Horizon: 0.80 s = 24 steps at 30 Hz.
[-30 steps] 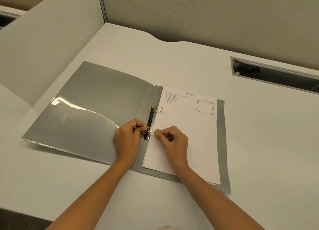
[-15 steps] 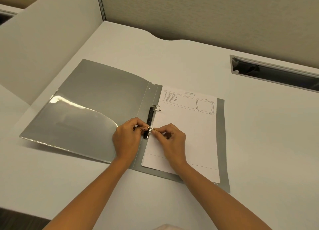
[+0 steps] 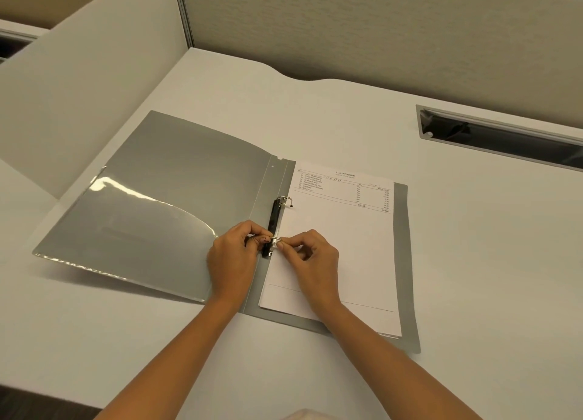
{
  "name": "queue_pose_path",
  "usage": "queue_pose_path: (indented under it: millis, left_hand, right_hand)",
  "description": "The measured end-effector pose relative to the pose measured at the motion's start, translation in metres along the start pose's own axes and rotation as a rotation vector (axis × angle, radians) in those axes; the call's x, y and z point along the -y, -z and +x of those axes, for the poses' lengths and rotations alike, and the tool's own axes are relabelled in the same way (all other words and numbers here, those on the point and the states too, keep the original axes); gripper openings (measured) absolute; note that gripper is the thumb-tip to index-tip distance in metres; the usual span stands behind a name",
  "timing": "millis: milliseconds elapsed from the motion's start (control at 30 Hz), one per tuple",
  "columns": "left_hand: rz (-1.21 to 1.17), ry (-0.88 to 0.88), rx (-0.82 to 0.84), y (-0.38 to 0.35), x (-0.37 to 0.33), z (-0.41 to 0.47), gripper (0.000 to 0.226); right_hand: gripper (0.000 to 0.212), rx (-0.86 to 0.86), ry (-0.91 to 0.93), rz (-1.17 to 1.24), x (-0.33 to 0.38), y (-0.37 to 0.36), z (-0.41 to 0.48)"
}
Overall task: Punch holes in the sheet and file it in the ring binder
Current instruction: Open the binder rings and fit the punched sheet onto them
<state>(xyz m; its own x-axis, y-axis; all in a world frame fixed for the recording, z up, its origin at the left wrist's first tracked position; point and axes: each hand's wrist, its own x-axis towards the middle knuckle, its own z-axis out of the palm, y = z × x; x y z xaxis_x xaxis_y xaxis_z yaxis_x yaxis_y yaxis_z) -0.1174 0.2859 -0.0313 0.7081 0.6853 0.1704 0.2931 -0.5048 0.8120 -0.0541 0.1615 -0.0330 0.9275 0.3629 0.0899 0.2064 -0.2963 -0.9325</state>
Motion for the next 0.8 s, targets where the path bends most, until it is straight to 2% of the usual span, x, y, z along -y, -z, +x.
queue_pose_path:
  millis: [67,133,267,400,533,667,733,800]
  left_hand:
    - [-0.068,-0.02,0.002,0.003,-0.001,-0.005,0.016]
    - [-0.13,-0.052,0.0,0.007,-0.004,-0.012,0.023]
    - [-0.088,-0.095,0.013,0.012,-0.003,-0.017,0.032]
    - [-0.036,-0.142,0.013,0.018,-0.003,-0.022,0.034]
    - [0.107,-0.223,-0.124,0.03,-0.001,-0.031,0.033]
    - [0.326,-0.278,-0.255,0.046,0.004,-0.04,0.038]
    - [0.404,-0.259,-0.325,0.055,0.004,-0.047,0.043]
    - [0.37,-0.174,-0.414,0.06,0.003,-0.054,0.053]
  right_hand:
    - [0.008,0.008,0.004,0.016,0.001,0.002,-0.001]
    - [0.009,0.009,-0.008,0.07,0.005,0.006,-0.002]
    - [0.006,-0.016,0.056,0.031,0.008,0.013,-0.008]
    - [0.031,-0.065,0.014,-0.018,0.007,0.015,-0.017]
    - [0.042,-0.096,0.021,-0.084,0.006,0.014,-0.032]
    - [0.048,-0.037,0.083,-0.267,-0.003,0.011,-0.043]
    - [0.05,-0.019,0.121,-0.339,-0.006,0.008,-0.045]
    - [0.051,-0.015,0.143,-0.389,-0.009,0.005,-0.045]
